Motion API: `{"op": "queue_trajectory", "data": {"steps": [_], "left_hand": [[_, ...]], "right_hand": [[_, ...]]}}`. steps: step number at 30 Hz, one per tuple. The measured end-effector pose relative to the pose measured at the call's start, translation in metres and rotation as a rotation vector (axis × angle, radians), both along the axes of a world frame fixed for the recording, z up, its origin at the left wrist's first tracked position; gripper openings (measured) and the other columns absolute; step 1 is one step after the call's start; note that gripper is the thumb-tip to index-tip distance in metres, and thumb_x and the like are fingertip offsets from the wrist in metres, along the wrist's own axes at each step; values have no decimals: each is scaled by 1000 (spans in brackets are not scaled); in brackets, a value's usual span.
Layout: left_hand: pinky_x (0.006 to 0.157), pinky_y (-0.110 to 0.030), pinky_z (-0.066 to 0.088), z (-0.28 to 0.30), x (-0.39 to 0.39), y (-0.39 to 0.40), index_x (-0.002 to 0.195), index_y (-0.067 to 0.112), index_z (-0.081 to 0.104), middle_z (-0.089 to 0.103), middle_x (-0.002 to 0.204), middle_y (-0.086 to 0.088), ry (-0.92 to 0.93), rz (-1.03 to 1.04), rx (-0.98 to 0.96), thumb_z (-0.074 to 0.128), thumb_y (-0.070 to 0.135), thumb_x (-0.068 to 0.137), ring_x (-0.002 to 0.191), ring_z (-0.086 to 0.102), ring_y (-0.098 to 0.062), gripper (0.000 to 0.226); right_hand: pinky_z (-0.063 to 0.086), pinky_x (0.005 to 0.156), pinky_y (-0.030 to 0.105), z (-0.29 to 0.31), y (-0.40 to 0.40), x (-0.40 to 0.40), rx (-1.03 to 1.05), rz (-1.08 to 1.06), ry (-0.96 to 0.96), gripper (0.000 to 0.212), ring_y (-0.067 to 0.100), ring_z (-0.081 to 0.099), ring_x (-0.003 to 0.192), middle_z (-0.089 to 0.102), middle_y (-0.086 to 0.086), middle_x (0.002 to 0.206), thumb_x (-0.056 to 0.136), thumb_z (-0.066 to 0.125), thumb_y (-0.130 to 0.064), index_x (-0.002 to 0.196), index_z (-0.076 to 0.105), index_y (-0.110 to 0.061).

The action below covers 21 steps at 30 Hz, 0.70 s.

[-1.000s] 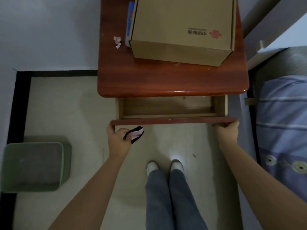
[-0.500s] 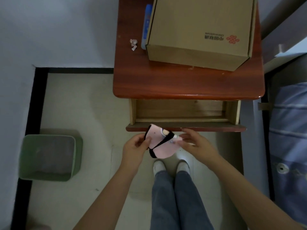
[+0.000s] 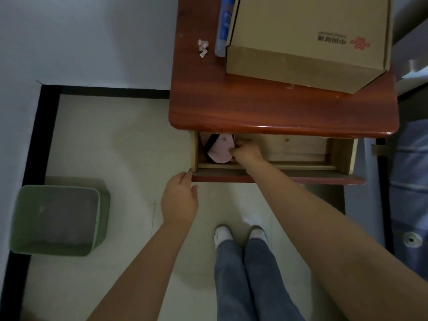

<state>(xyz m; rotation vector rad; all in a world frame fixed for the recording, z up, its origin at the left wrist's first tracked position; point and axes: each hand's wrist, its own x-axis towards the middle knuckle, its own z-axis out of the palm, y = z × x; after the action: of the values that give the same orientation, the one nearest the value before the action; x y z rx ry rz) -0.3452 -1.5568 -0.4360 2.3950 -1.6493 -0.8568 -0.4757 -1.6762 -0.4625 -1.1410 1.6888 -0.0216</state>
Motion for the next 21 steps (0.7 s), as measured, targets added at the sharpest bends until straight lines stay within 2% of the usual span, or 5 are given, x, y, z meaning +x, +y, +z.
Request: {"op": "queue_trajectory", "data": {"steps": [6,9,12,18,21], "left_hand": [[81,-39,47,-5,6,-3,119,2,53,62,113,-22,-54,-55,-21,49,8,88,106,53,-34,32],[104,-39,34,-5,3,-1,134,4,34,42,139,-20,-151,-179,75,45,15,91,130,34,-31,46],[113,-40,21,10,-5,-2,138,6,22,24,150,-18,-229,-300,92,42,19,92,140,17,-30,52],[118,-36,7,96,-77,-38,140,4,12,15,154,-16,-221,-637,-24,38,14,93,143,7,-28,55],[118,-40,8,160,-140,-55,140,4,13,13,154,-18,-257,-893,-137,43,21,91,143,5,-30,59]], "right_hand": [[46,84,36,-19,4,8,-92,365,329,30,33,57,105,63,20,113,93,40,-23,103,58,-1],[44,97,42,-14,11,-1,-64,502,425,29,33,52,111,60,18,118,94,37,-25,106,55,-6],[44,93,44,8,26,-20,-146,607,413,36,36,50,111,57,20,120,94,34,-30,111,53,-5],[41,101,42,109,90,-109,-493,378,212,46,32,48,120,48,17,136,89,49,-20,132,38,-8],[29,110,47,175,125,-166,-624,212,348,53,38,38,130,43,24,139,86,56,-23,131,39,0]]}}
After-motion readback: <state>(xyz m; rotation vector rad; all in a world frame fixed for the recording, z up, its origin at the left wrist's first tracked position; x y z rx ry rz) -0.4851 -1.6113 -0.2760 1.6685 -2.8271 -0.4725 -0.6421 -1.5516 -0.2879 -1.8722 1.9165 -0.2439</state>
